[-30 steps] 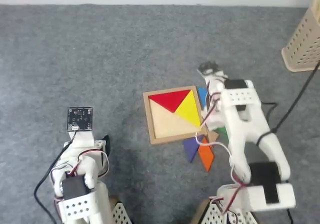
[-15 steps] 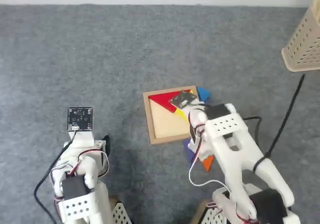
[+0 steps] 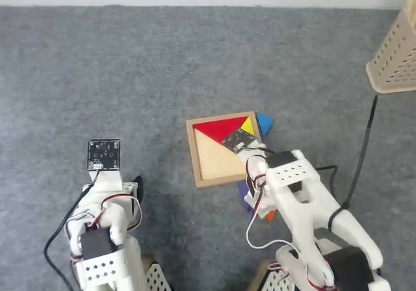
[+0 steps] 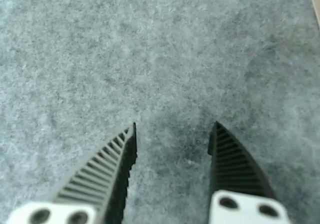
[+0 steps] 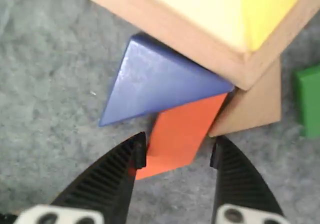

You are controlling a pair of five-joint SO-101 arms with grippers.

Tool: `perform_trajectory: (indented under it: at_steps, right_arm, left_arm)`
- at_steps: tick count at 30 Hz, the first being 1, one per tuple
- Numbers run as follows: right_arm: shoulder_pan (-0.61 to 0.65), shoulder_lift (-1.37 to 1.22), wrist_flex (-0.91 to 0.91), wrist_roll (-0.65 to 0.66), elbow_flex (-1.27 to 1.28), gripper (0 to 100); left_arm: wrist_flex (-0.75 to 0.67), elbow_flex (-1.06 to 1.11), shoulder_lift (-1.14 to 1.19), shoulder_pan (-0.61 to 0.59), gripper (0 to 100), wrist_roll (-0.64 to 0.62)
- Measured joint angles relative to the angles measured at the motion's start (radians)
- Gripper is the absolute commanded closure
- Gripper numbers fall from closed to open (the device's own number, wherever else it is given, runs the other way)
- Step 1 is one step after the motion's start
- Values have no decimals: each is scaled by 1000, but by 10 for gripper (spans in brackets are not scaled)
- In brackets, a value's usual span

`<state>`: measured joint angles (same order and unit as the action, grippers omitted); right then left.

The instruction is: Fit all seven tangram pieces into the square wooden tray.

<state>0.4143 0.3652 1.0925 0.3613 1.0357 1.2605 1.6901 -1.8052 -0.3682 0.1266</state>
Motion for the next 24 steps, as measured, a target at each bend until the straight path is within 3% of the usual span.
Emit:
perform_trajectory:
  at_steps: [5, 12, 24]
  right_arm:
    - [2, 12, -46, -2, 40, 802]
    - [-8, 26, -54, -2, 43, 951]
    - [-169, 28, -28, 11, 26, 957]
  left_arm:
    - [0, 0, 0, 0, 775, 0]
    - [0, 0, 0, 0, 775, 0]
    - [0, 0, 0, 0, 775, 0]
